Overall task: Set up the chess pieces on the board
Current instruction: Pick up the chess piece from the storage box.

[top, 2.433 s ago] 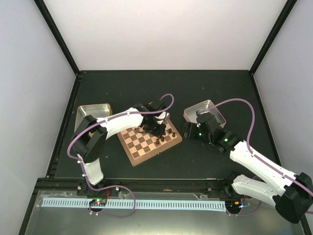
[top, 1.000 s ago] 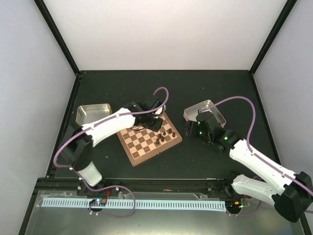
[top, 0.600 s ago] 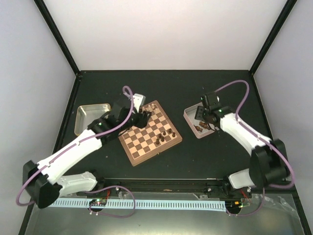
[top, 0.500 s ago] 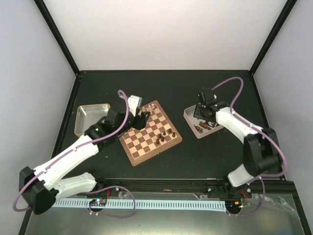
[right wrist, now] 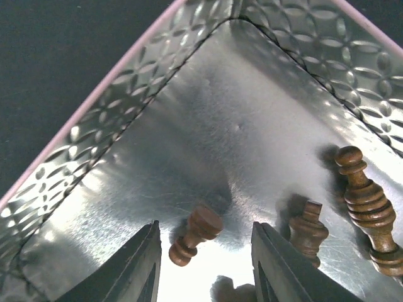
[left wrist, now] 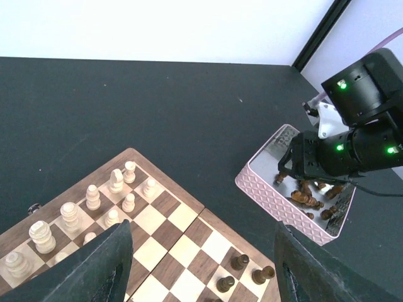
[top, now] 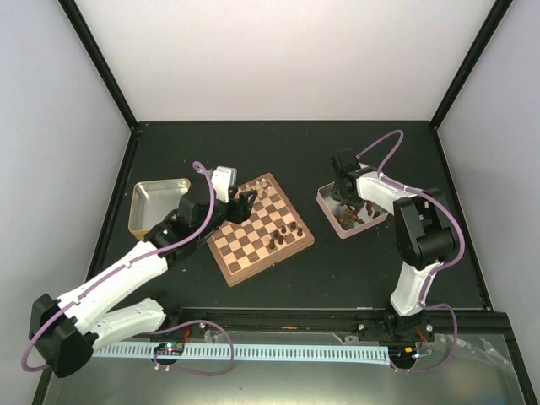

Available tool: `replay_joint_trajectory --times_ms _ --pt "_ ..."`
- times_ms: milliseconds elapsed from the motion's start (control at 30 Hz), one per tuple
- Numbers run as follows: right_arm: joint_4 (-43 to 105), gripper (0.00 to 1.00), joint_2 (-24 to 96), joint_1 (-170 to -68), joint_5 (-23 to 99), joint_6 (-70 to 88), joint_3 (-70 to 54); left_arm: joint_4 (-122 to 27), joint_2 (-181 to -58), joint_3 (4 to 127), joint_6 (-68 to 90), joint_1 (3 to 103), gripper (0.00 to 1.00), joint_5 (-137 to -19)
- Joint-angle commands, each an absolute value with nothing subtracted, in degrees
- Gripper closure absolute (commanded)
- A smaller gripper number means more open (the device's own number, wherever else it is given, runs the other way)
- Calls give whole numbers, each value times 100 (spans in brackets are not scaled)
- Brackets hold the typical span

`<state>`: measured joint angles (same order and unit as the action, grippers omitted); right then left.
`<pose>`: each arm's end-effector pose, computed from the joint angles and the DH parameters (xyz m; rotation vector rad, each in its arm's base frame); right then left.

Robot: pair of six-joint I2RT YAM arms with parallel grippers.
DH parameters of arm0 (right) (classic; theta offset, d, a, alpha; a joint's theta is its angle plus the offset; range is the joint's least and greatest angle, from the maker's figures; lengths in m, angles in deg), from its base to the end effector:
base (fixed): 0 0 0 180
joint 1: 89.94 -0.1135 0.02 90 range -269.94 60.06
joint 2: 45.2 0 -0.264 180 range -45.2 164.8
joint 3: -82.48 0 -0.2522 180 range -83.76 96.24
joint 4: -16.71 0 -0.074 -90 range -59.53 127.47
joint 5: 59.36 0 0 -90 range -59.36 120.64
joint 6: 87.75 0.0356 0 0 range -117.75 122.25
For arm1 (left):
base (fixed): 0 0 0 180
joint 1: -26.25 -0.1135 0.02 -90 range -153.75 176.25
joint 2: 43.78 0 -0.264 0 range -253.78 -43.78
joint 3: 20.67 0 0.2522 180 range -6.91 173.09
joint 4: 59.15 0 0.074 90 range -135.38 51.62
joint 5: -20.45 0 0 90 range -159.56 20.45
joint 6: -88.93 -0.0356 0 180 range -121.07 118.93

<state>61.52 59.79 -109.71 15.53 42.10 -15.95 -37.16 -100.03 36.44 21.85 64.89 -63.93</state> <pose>0.3418 0.1130 0.1676 0.5351 2.6300 -0.0523 0.1799 -0.1394 0.2973 0.2055 1.9776 -0.6134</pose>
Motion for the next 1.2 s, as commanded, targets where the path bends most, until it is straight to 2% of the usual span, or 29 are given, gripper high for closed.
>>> replay_joint_trajectory --times_ms 0,267,433,767,933,1167 --pt "6179 60 6143 -10902 1313 4478 -1525 -4024 -9953 3634 2253 6450 37 -6380" --pt "5776 64 6310 -10832 1601 4475 -1582 -4011 -9953 3635 2222 6440 37 -6458" --pt "5844 70 6341 -10831 1595 4515 -1537 -3956 -9949 3642 2213 6436 37 -6460" --pt "6219 73 6493 -10831 1734 4479 -1297 -3895 -9899 3637 2237 6437 37 -6523" --pt "6396 86 6659 -10831 1849 4385 -1083 -3858 -9850 3642 2210 6432 36 -6540" --pt "6037 91 6171 -10831 1824 4417 -1353 -3819 -9842 3612 2209 6431 36 -6661"
